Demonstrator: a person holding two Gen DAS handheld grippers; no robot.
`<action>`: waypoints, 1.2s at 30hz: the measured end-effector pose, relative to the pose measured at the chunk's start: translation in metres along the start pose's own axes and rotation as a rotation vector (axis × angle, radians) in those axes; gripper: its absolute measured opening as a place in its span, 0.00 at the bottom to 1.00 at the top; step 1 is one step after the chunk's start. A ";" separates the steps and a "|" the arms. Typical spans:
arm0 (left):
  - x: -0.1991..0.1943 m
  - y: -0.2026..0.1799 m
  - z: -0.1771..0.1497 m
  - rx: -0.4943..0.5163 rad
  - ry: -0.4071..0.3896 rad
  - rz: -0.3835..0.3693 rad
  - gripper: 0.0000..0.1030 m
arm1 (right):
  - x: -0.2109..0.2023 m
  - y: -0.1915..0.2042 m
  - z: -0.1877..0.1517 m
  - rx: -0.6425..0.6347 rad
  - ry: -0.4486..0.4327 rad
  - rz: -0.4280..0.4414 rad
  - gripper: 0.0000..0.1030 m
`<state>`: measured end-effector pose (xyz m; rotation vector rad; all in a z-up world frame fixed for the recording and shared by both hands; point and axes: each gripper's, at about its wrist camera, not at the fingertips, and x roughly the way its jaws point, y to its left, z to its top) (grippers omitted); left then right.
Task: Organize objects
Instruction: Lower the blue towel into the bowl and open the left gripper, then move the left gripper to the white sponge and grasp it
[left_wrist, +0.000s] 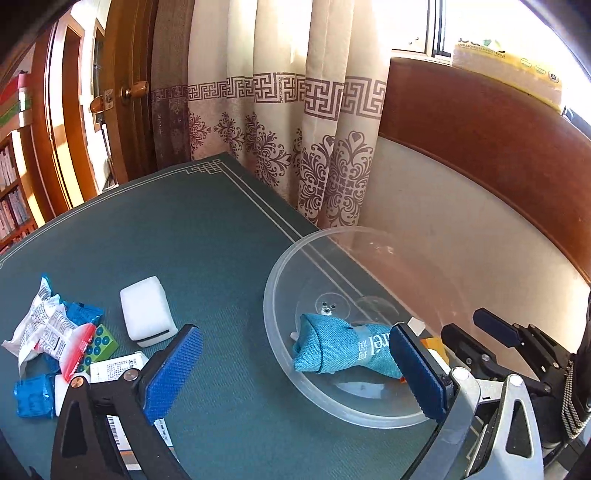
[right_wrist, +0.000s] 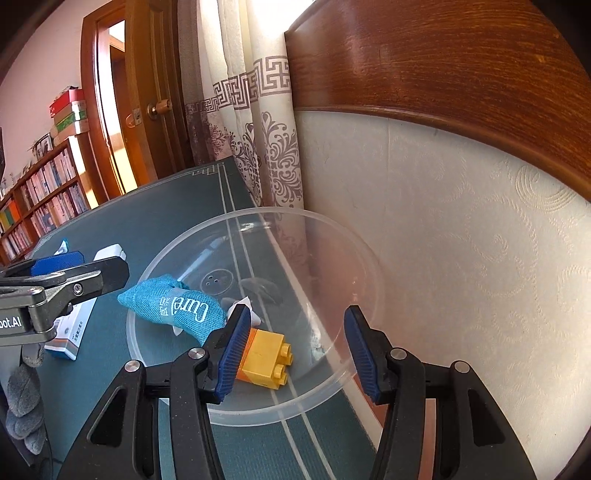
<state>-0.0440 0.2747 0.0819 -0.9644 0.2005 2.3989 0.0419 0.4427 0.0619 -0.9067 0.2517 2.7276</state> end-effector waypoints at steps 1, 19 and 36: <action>-0.001 0.002 -0.002 0.000 -0.005 0.013 1.00 | -0.001 0.001 0.000 -0.001 -0.003 0.003 0.53; -0.014 0.047 -0.030 -0.089 0.019 0.122 1.00 | -0.016 0.031 -0.009 -0.057 -0.034 0.056 0.59; -0.036 0.126 -0.059 -0.231 0.017 0.270 1.00 | -0.045 0.089 -0.030 -0.204 -0.115 0.147 0.63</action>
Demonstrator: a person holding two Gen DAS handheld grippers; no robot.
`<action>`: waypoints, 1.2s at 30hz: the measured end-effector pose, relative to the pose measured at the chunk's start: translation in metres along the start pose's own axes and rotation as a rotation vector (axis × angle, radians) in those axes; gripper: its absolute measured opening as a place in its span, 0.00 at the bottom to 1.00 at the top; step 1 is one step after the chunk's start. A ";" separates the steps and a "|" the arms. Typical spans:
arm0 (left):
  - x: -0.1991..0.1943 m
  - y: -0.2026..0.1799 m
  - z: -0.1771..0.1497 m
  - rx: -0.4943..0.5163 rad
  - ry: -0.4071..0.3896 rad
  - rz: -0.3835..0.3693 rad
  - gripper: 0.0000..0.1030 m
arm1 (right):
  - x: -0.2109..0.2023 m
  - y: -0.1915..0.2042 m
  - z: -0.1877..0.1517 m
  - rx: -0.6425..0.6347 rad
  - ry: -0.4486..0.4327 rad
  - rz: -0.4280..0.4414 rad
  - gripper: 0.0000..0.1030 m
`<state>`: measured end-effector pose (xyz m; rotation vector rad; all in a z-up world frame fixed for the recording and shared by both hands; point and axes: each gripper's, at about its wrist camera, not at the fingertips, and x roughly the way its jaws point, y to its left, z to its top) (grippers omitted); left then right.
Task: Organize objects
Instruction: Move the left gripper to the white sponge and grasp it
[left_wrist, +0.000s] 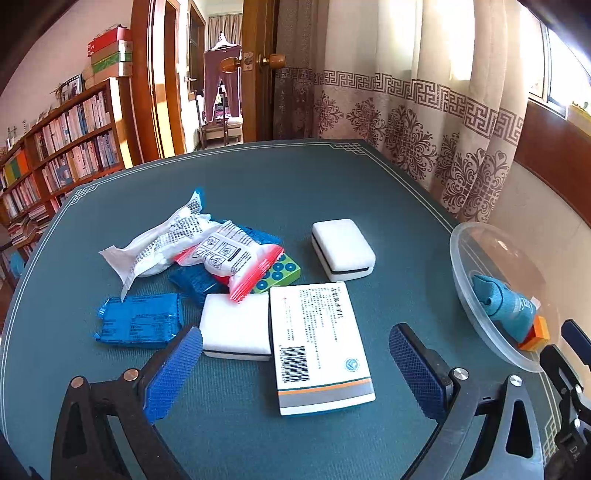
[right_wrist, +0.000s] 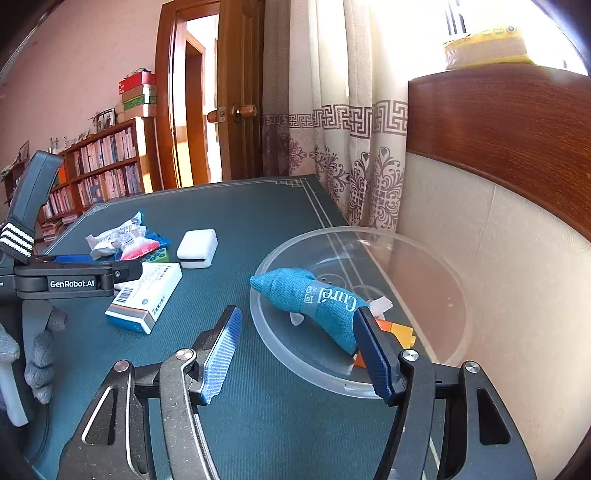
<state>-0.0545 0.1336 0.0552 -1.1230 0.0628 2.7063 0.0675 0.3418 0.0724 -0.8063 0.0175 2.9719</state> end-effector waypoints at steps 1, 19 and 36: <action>0.001 0.006 -0.001 -0.012 0.004 0.004 1.00 | -0.001 0.005 0.000 -0.014 -0.005 0.008 0.65; 0.027 0.045 -0.006 -0.076 0.066 0.099 1.00 | 0.020 0.057 -0.010 -0.037 0.102 0.177 0.69; 0.044 0.029 -0.002 0.075 0.080 0.154 0.87 | 0.043 0.071 -0.015 0.004 0.193 0.221 0.69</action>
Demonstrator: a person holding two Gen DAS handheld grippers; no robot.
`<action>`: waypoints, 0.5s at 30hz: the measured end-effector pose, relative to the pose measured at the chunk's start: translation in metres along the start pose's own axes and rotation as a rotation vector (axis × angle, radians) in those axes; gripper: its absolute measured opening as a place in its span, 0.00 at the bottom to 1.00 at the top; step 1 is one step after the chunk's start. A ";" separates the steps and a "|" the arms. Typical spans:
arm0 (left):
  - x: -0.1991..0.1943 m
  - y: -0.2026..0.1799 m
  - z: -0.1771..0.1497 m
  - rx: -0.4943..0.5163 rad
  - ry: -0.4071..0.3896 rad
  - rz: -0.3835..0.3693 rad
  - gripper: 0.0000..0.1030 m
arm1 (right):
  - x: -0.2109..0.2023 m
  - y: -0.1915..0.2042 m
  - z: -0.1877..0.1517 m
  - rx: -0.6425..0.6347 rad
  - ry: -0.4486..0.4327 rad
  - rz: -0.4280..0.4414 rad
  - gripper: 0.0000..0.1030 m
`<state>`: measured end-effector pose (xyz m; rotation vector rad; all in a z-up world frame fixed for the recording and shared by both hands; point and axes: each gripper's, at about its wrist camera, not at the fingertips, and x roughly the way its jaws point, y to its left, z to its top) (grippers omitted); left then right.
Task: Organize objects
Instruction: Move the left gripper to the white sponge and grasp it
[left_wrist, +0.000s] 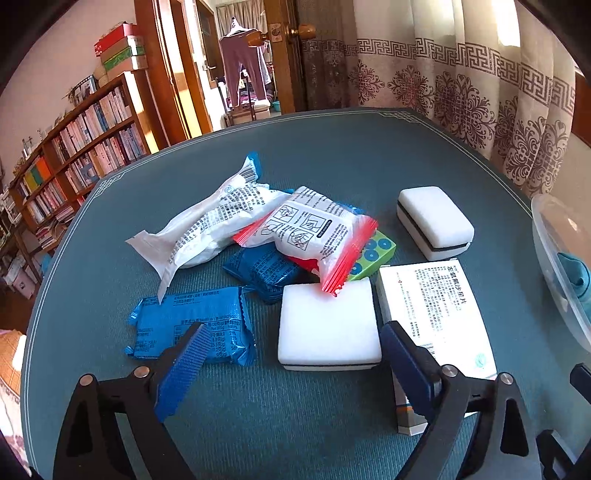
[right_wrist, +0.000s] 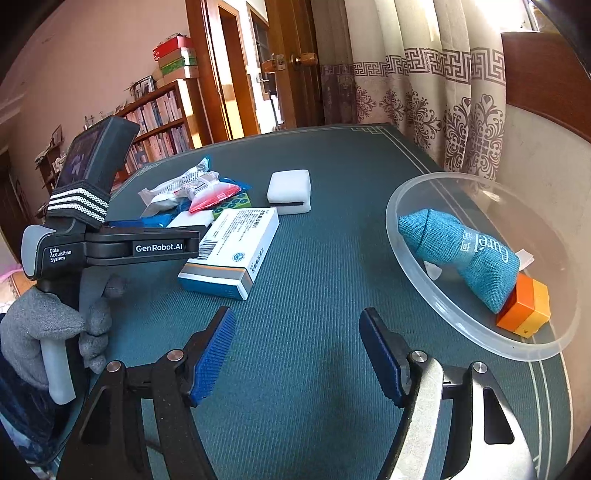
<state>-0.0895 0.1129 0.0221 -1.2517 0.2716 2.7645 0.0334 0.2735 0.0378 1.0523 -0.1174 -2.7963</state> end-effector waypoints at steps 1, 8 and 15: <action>0.001 -0.004 0.000 0.020 -0.012 0.015 0.85 | 0.001 0.001 0.000 0.000 0.003 0.004 0.69; -0.001 -0.001 -0.001 0.019 -0.034 -0.072 0.57 | 0.005 0.006 0.004 0.001 0.016 0.016 0.69; -0.020 0.010 -0.002 -0.028 -0.079 -0.147 0.52 | 0.015 0.015 0.013 0.019 0.050 0.059 0.70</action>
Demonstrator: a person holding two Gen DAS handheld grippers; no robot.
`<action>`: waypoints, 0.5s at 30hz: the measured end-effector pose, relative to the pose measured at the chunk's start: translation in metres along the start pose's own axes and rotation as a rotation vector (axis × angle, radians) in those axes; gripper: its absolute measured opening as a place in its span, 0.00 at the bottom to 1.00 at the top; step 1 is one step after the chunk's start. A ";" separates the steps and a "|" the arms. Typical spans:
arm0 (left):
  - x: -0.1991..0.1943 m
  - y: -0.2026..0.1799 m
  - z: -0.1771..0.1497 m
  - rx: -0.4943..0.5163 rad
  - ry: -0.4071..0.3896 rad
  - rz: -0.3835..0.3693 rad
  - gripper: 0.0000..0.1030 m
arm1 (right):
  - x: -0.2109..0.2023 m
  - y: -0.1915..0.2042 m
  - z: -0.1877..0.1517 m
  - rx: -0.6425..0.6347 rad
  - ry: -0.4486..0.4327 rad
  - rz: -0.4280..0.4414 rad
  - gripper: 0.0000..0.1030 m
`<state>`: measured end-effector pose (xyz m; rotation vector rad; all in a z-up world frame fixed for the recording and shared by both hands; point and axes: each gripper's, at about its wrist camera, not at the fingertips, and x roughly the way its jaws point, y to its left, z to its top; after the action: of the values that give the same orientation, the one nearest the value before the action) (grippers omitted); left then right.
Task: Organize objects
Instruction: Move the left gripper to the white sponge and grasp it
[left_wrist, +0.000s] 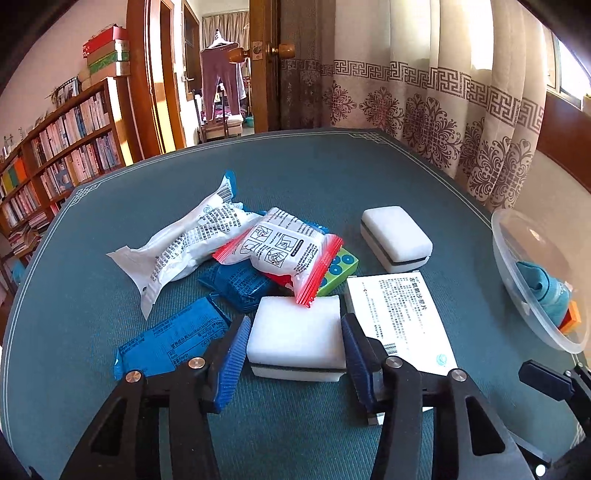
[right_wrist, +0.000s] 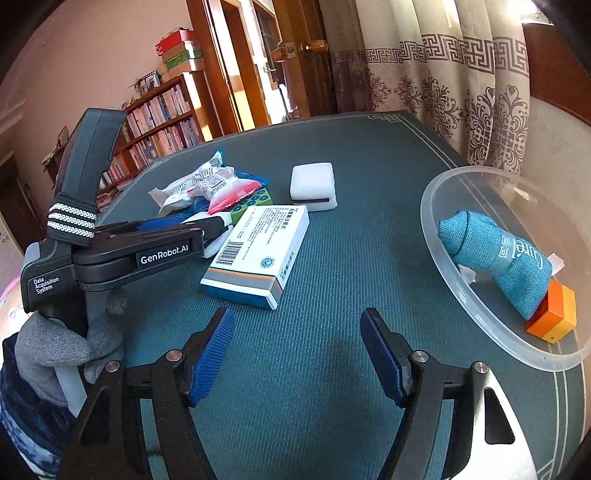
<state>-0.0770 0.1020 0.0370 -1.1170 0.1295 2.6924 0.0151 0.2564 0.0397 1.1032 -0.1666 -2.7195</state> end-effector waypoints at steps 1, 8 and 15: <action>-0.002 0.001 0.001 -0.003 -0.004 -0.002 0.52 | 0.001 0.003 0.001 -0.003 0.003 0.004 0.71; -0.009 0.016 0.003 -0.052 -0.006 -0.029 0.52 | 0.021 0.030 0.014 -0.066 0.023 -0.001 0.77; -0.011 0.022 0.000 -0.054 0.004 -0.021 0.52 | 0.054 0.045 0.027 -0.070 0.062 -0.007 0.77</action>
<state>-0.0746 0.0787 0.0448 -1.1328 0.0463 2.6899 -0.0348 0.2010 0.0306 1.1688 -0.0575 -2.6716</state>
